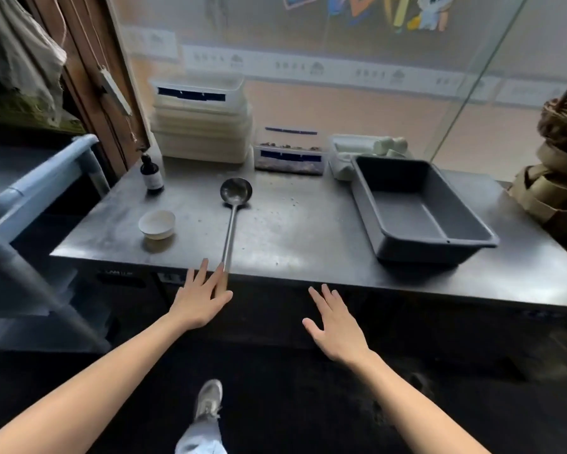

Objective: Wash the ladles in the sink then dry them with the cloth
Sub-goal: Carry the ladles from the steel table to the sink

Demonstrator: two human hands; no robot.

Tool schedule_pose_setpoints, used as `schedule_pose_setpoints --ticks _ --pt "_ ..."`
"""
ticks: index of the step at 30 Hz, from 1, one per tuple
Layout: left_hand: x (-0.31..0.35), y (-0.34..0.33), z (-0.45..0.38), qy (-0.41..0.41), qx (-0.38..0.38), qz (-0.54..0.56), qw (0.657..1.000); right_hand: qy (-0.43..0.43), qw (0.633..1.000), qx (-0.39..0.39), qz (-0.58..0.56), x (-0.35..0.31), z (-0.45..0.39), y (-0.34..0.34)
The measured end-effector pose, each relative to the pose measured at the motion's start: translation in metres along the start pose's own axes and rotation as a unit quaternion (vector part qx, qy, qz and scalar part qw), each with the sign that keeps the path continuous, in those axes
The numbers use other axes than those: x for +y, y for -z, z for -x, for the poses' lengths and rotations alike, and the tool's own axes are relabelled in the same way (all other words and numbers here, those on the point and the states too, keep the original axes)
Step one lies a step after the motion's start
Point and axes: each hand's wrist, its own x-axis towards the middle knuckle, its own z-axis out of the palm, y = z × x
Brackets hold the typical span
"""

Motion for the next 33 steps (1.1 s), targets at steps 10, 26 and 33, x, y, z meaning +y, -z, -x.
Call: schedule_pose_setpoints --ticks 10,26,33 --pt "-0.067 0.047 -0.175 0.097 -0.059 0.299 0.947 -0.032 0.995 -0.074 -0.058 -0.098 -0.195 -0.029" --pt "-0.080 0.040 -0.340 0.209 -0.167 0.534 0.802 -0.212 0.949 -0.038 -0.229 -0.185 -0.406 -0.107" --pt "-0.072 0.047 -0.366 0.214 -0.189 0.566 0.773 -0.241 0.947 -0.049 -0.207 -0.186 -0.425 -0.114"
